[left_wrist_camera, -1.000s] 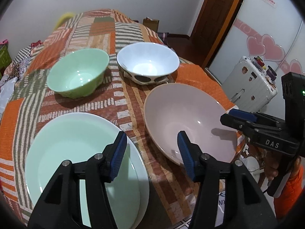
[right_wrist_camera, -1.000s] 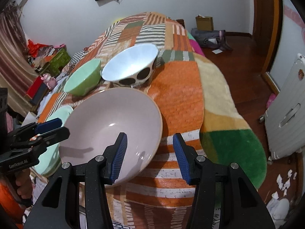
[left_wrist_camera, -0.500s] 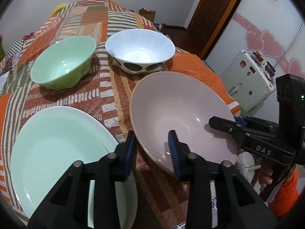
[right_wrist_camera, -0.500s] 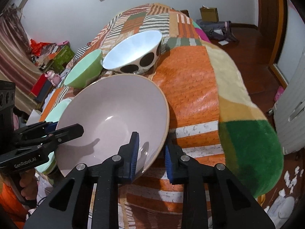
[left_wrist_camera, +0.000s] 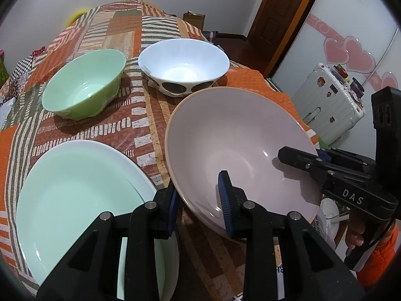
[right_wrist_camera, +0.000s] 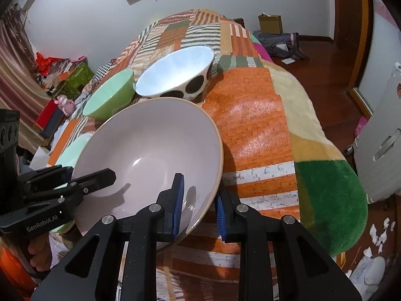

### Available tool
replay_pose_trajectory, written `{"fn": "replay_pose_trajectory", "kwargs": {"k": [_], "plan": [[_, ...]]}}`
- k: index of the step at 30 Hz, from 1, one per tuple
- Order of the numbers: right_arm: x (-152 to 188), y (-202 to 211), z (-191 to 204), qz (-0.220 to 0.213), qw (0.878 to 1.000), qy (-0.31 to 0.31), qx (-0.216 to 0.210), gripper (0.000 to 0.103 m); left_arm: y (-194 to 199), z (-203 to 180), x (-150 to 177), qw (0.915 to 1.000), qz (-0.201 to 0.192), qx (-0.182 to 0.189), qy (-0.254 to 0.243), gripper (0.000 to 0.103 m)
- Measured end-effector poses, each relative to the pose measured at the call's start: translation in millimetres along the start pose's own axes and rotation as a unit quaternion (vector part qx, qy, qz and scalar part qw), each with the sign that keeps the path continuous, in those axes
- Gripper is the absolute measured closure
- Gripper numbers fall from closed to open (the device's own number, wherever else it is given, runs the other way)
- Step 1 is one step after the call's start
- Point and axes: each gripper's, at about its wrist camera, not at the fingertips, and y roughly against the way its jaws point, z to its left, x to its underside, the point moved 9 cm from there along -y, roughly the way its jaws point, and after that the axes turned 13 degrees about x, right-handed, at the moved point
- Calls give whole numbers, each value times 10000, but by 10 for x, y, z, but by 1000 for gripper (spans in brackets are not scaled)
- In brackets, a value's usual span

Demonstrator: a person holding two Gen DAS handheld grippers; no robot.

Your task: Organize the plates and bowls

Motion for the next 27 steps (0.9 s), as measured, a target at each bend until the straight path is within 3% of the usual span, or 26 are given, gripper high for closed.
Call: {"fn": "replay_pose_trajectory", "kwargs": {"k": [14,27], "plan": [[-201,196,431,-397,9989,255,-58,82,575,185,-48,9983,-572,2,130,73],[-292,271,1246,-586,9945,775,-389,82,1318,732,80,9920,-1130,-306,479,73]]}}
